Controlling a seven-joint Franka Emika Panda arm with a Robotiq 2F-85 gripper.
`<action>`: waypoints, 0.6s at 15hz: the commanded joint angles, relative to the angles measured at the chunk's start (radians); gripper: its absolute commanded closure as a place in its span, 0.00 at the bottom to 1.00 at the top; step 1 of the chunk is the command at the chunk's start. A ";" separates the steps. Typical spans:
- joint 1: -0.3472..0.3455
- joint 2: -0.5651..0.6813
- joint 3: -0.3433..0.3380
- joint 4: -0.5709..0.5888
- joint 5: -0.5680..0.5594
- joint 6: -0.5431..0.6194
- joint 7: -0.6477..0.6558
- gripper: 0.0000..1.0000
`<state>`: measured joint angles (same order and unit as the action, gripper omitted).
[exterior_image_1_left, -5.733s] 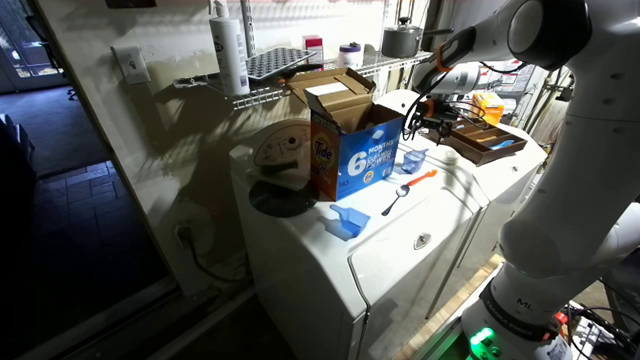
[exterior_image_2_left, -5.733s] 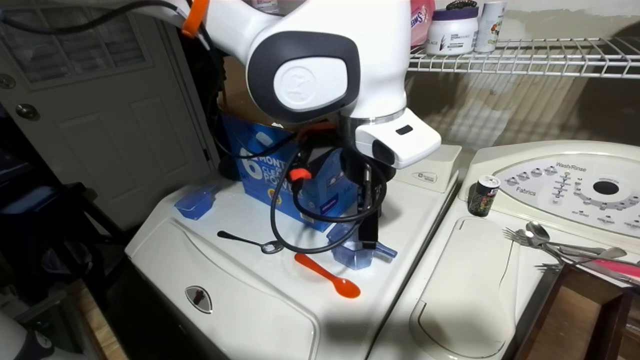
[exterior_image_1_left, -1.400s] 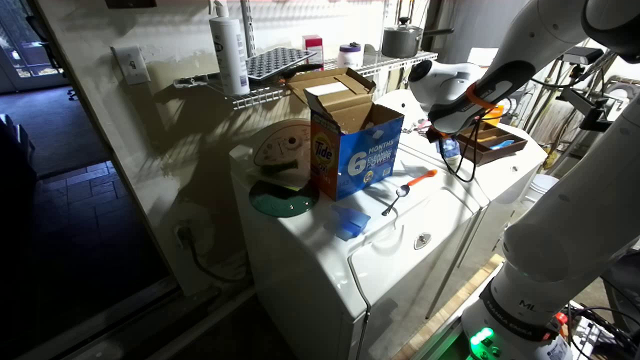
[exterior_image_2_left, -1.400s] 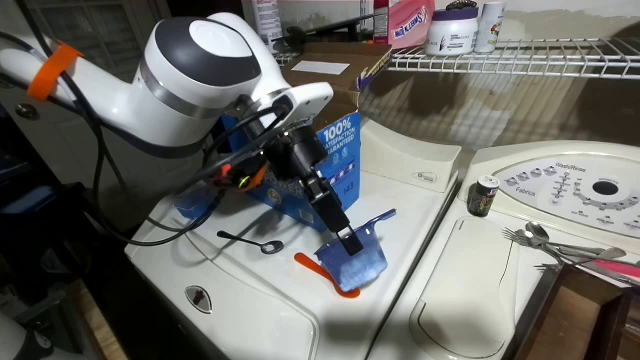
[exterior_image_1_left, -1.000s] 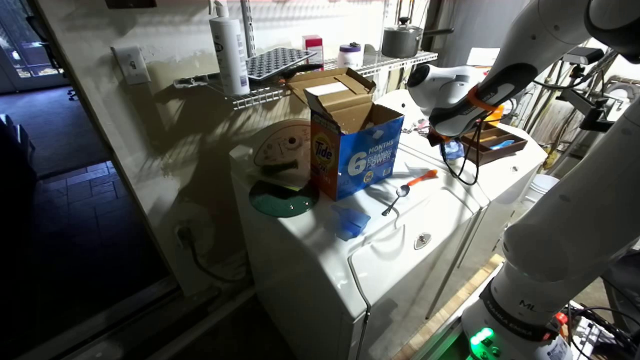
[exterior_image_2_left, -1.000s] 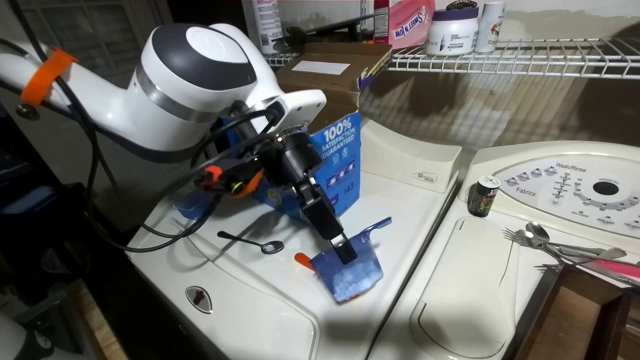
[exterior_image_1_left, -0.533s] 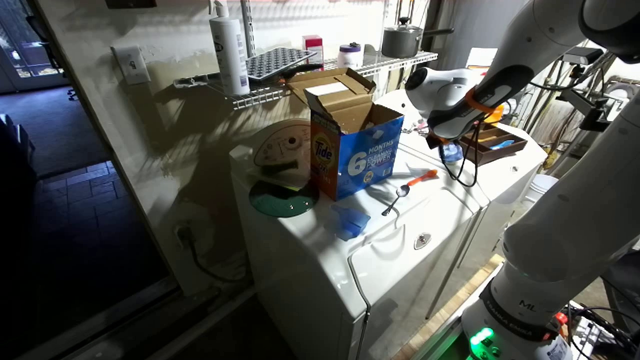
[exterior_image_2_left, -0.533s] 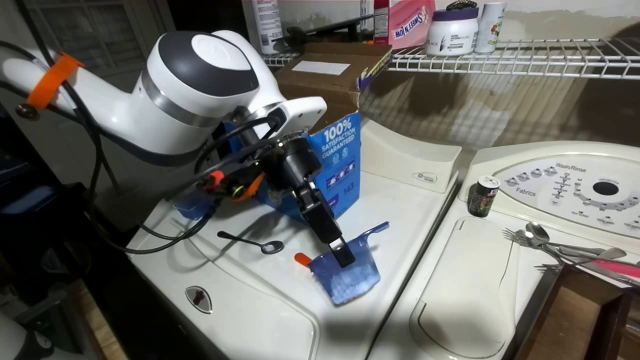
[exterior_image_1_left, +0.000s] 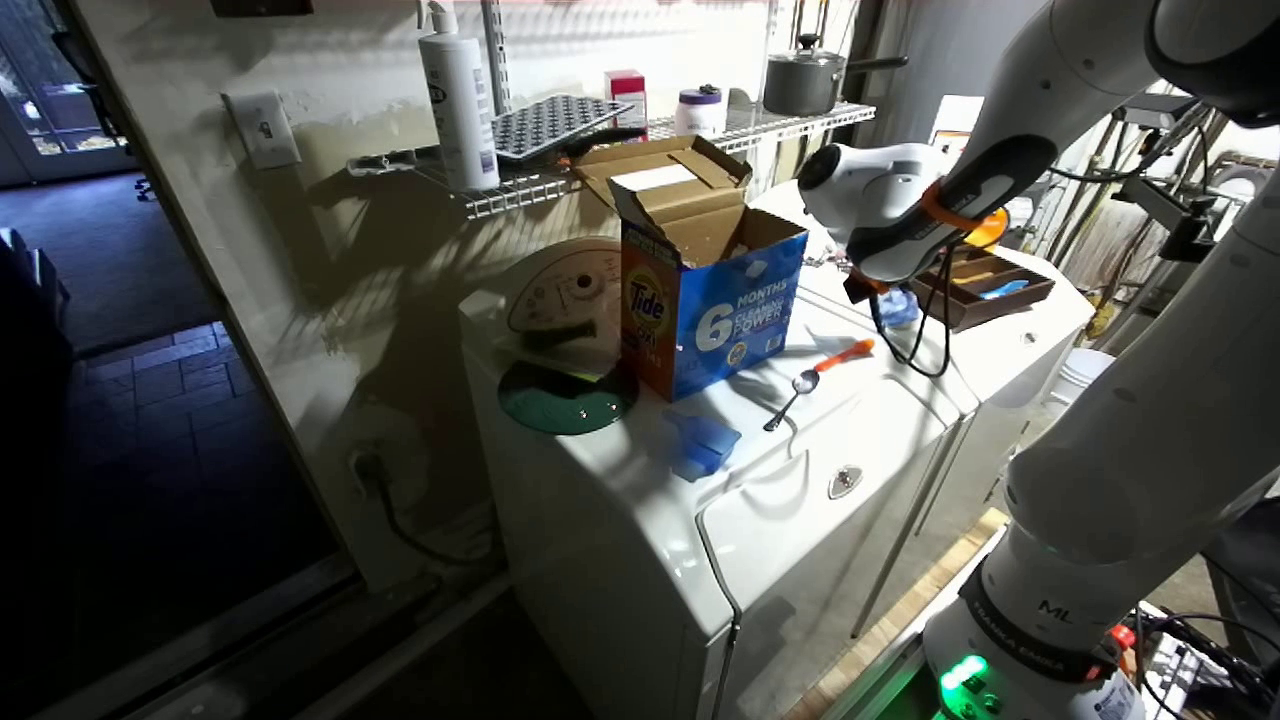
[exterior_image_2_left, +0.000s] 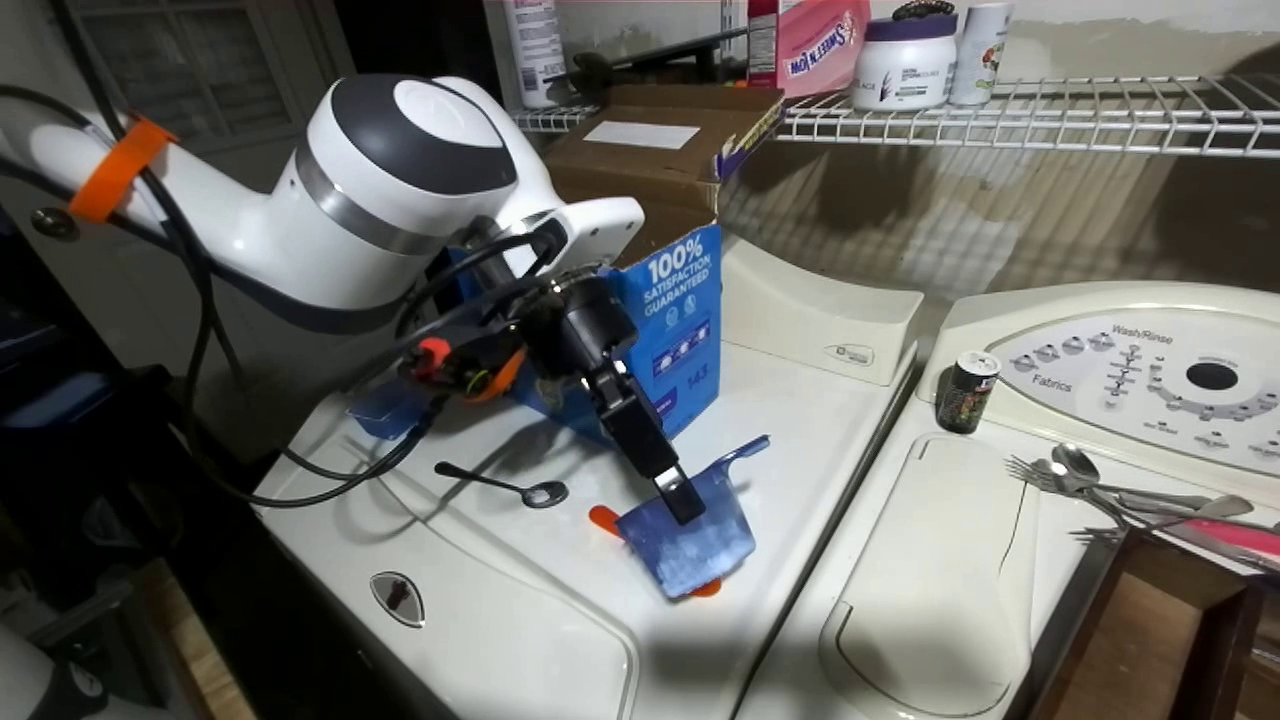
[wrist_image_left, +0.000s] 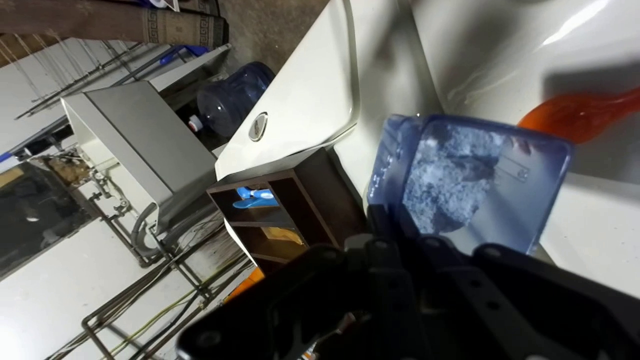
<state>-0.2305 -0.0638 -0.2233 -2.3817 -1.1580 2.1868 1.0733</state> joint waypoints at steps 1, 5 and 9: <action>0.006 0.013 0.012 -0.005 -0.088 -0.049 0.076 0.99; 0.006 0.025 0.011 -0.012 -0.144 -0.074 0.114 0.99; 0.009 0.038 0.012 -0.026 -0.206 -0.085 0.165 0.99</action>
<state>-0.2301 -0.0306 -0.2173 -2.3881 -1.2926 2.1294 1.1696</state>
